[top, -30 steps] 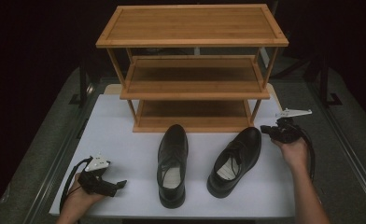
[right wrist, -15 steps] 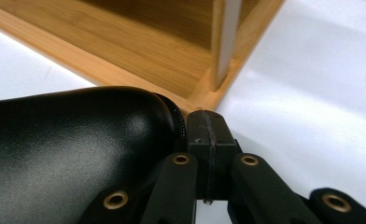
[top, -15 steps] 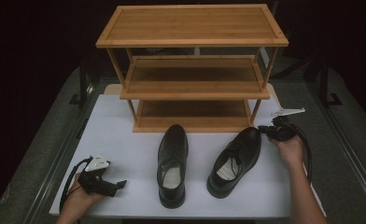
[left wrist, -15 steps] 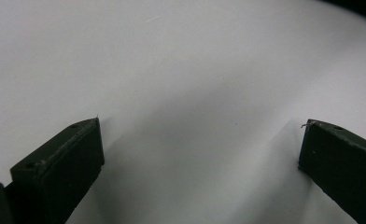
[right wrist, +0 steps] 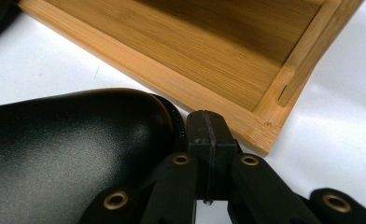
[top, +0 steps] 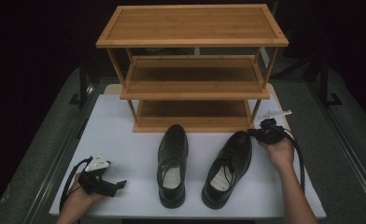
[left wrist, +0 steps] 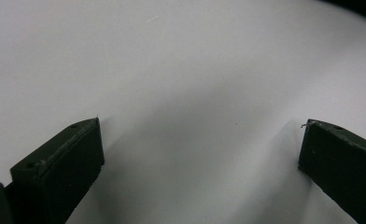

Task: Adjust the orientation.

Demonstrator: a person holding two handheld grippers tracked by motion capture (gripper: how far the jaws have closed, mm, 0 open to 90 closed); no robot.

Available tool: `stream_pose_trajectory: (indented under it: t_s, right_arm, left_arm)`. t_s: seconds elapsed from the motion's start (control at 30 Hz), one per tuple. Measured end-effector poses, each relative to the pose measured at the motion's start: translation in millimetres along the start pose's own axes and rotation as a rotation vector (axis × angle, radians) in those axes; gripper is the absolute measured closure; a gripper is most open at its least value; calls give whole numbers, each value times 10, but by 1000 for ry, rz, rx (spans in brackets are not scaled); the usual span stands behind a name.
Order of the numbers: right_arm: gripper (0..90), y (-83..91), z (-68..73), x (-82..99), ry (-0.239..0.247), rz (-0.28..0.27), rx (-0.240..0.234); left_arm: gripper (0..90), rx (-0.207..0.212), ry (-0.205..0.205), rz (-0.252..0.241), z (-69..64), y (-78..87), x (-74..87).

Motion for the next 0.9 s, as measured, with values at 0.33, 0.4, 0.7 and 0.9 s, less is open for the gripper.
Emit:
stream_pose_trajectory:
  t_s: [0.33, 0.4, 0.7, 0.9]
  right_arm:
    - [897, 348, -24, 83, -13, -52, 22]
    - [897, 430, -1, 145, -10, -59, 16]
    - [896, 676, 263, 444, -6, -81, -48]
    - [896, 783, 539, 642, 22, -72, -71]
  left_arm:
    - [0, 0, -2, 0, -1, 0, 0]
    - [0, 0, -2, 1, 0, 0, 0]
    - [0, 0, -2, 3, -1, 1, 2]
    - [0, 0, -2, 2, 0, 1, 2]
Point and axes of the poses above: each handheld gripper's, and its own axes: y roughly backward along the jaws, x roughly out of its underside, z roughly to its left, the point moved 8 cm from there along -y, roughly forward along the jaws, and after that the axes turned 2 degrees about z, right-handed, at the moved point
